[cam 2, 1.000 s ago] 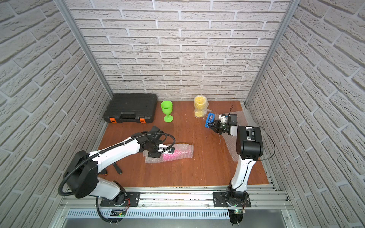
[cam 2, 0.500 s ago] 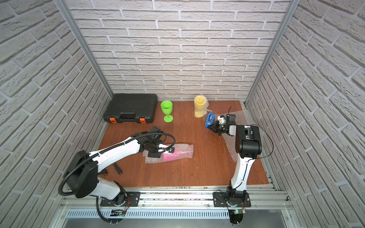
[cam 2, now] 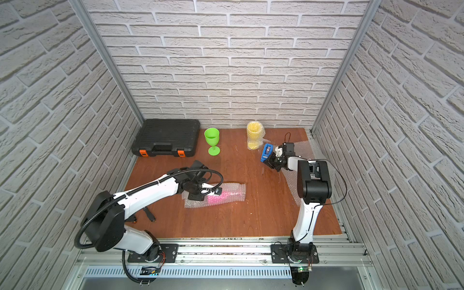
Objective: Wrap wine glasses in bubble wrap
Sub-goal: Tear off the tape using the Tape Cutter.
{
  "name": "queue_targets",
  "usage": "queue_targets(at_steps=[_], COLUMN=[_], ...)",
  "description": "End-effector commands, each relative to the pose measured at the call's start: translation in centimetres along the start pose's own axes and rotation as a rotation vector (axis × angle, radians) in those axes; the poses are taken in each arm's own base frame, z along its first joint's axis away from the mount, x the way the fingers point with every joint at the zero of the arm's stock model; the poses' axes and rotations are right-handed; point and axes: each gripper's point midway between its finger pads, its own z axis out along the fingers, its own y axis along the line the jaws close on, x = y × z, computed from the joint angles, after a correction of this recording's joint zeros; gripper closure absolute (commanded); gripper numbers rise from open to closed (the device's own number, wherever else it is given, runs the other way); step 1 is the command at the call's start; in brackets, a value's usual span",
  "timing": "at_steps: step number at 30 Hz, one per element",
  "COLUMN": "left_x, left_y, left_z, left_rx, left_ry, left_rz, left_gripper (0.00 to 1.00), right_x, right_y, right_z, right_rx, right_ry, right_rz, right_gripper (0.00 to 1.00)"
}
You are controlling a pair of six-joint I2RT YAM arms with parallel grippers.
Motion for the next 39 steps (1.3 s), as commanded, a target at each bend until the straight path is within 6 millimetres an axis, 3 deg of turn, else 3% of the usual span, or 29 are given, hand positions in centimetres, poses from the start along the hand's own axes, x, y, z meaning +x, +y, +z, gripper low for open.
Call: queue_targets(at_steps=[1, 8, 24, 26, 33, 39], left_x=[0.0, -0.1, -0.2, -0.2, -0.4, -0.9], left_y=[-1.6, -1.9, -2.1, -2.1, -1.9, -1.7], left_z=[0.5, 0.7, 0.7, 0.7, 0.6, 0.3], left_rx=[0.068, 0.075, 0.083, 0.082, 0.078, 0.063], left_ry=[0.011, 0.012, 0.02, 0.019, 0.012, -0.016], left_rz=[0.011, 0.014, 0.024, 0.026, 0.023, 0.016], left_gripper=[1.0, 1.0, 1.0, 1.0, 1.0, 1.0], right_x=[5.2, 6.0, 6.4, 6.2, 3.6, 5.0], right_y=[-4.3, -4.6, -5.5, -4.9, 0.7, 4.9], right_z=[0.2, 0.5, -0.7, -0.6, -4.4, -6.7], right_rx=[0.199, 0.201, 0.229, 0.19, 0.072, 0.0], right_ry=[0.143, 0.176, 0.175, 0.158, 0.037, 0.051], right_rz=[0.122, 0.181, 0.225, 0.209, -0.02, -0.169], right_gripper=[0.97, 0.97, 0.97, 0.97, 0.97, 0.97])
